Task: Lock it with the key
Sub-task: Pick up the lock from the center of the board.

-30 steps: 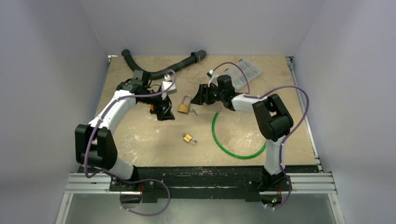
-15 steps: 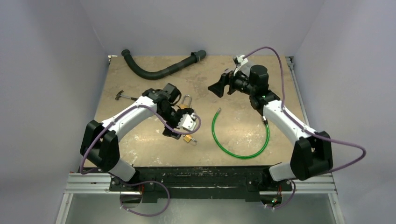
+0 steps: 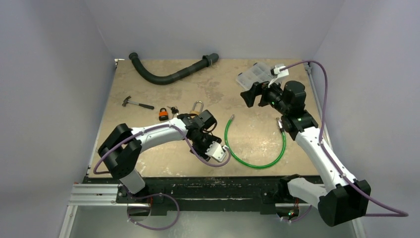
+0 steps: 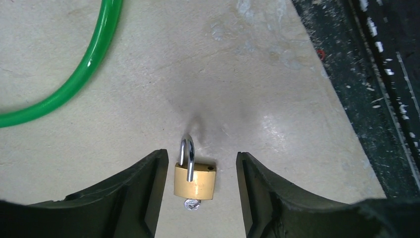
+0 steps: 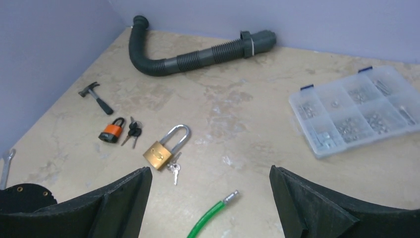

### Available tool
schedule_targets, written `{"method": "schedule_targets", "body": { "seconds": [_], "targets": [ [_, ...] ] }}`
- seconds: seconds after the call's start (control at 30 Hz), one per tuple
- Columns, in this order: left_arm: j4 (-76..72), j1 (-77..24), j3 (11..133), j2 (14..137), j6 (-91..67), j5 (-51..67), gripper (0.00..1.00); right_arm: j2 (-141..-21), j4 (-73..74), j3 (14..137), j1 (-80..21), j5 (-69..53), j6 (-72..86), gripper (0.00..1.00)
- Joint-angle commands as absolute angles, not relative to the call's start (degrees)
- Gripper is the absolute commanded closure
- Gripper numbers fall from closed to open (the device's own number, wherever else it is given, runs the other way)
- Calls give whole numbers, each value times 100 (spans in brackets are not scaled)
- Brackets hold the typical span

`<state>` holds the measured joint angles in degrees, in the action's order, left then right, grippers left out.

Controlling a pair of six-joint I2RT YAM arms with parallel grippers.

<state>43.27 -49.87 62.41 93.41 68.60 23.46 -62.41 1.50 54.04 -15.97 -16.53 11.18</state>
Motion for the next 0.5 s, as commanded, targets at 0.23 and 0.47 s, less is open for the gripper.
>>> {"method": "schedule_targets", "body": {
  "seconds": [0.23,0.47],
  "targets": [
    [3667,-5054,6220,9929,6696,1608,54,-5805,333,5072,-1384,-2083,1100,1],
    [3615,-5073,6219,9894,6697,1556,84,-5787,387,5063,-1292,-2327,1103,1]
  ]
}}
